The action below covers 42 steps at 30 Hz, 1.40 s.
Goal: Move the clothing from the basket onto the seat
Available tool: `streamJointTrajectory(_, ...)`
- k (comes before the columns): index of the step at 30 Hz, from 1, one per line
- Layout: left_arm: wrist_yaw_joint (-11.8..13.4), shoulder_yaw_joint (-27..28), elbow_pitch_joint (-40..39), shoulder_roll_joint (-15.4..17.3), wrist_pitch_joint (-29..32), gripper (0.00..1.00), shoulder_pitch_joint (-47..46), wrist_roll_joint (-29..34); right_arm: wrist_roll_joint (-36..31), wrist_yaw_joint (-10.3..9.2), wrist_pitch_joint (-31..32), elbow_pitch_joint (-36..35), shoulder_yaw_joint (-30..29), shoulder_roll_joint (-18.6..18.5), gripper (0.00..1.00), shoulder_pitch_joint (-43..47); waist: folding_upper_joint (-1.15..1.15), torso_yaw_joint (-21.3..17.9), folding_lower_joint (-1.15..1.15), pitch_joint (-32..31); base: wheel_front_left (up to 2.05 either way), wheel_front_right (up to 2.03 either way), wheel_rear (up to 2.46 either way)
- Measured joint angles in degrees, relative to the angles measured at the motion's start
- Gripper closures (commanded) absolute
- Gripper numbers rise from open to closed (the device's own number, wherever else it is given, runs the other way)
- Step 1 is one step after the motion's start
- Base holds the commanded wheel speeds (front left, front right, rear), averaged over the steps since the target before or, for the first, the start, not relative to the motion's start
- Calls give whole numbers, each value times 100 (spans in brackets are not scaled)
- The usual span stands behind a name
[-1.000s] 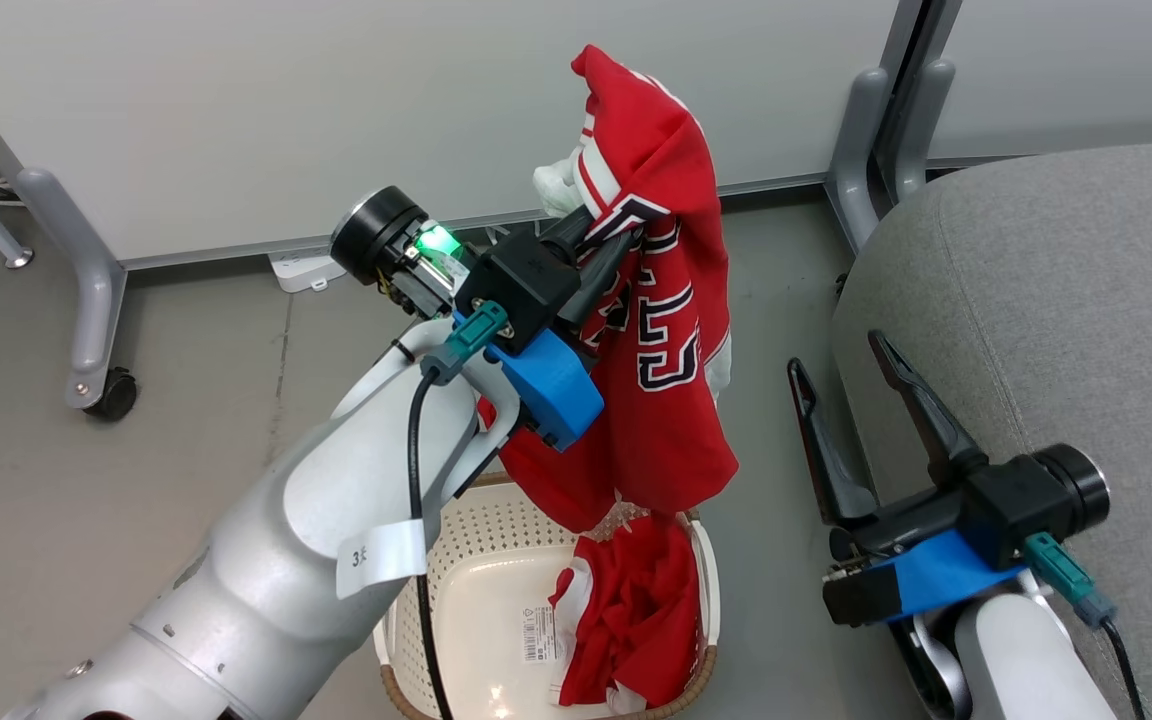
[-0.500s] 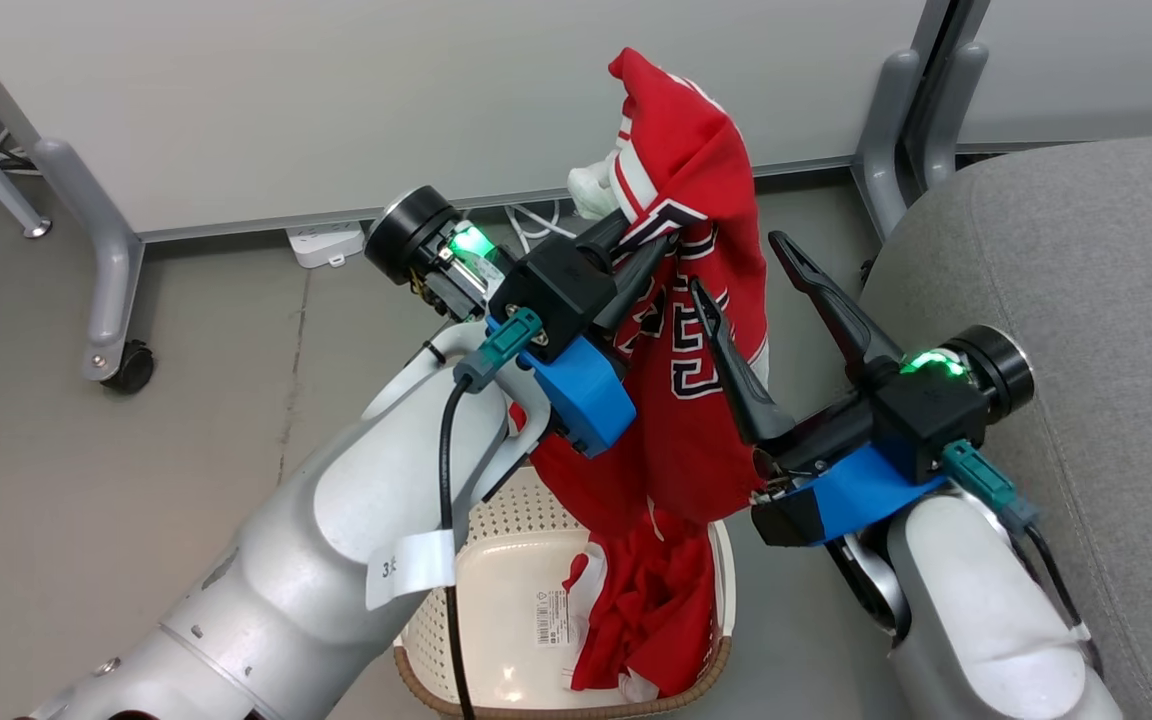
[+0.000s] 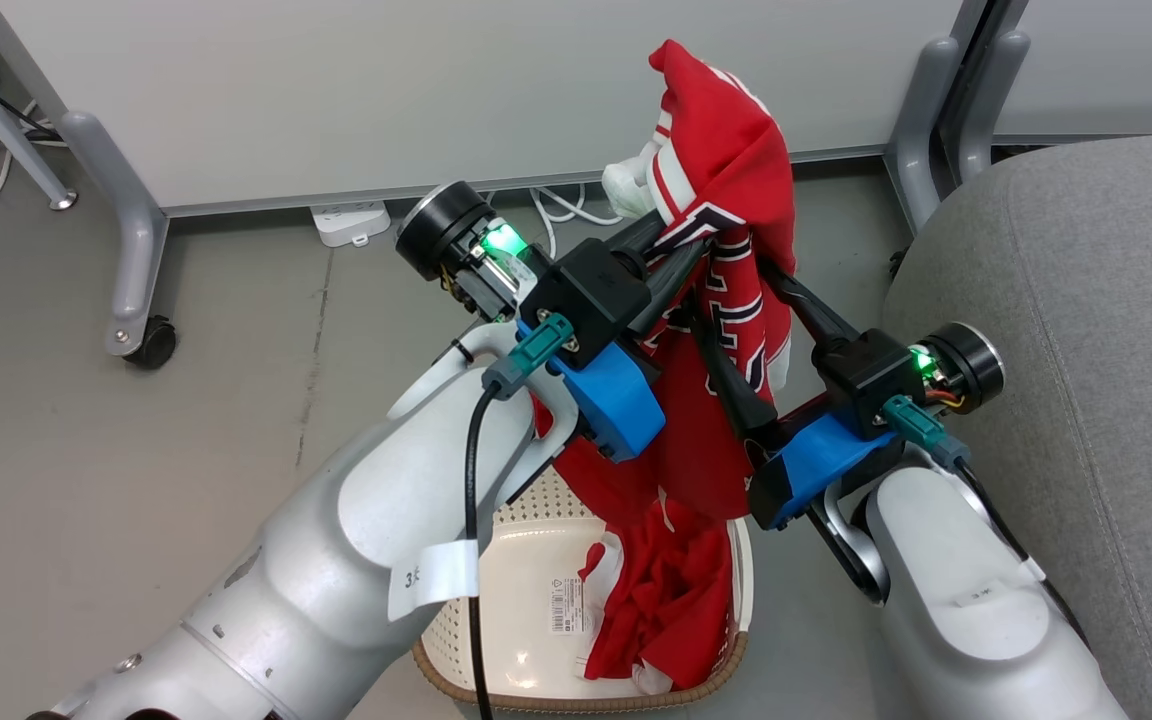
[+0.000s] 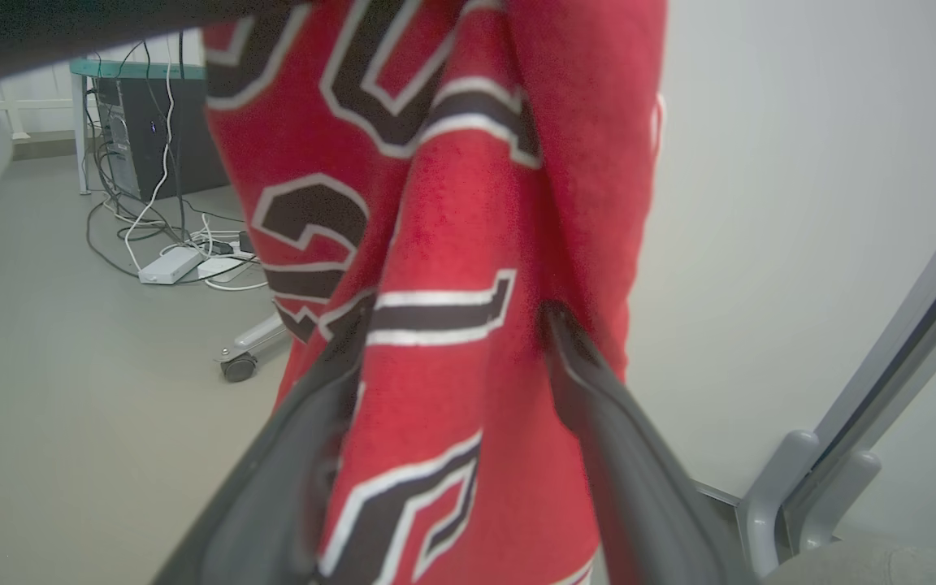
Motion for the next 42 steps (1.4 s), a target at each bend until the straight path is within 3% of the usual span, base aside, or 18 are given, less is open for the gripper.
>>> streamJointTrajectory(1,-2,0,-2,-4,1,100,0,1,4,0,1,102,9,2,62,-23,0,1,0,-1,0,0,0)
streamJointTrajectory(2,-3,0,-3,-7,1,100,0,2,14,0,1,159,22,3,100,-27,0,0,0,-2,0,0,0)
streamJointTrajectory(33,-54,45,57,-32,0,100,14,77,252,0,1,240,178,10,100,-124,0,-13,0,-70,0,0,0)
streamJointTrajectory(35,-54,76,66,-37,0,0,18,75,252,0,1,237,177,10,100,-121,0,-14,0,-68,0,0,0)
streamJointTrajectory(42,-55,112,77,-44,0,0,43,70,303,0,1,168,153,11,100,-109,0,-47,0,-31,0,0,0)
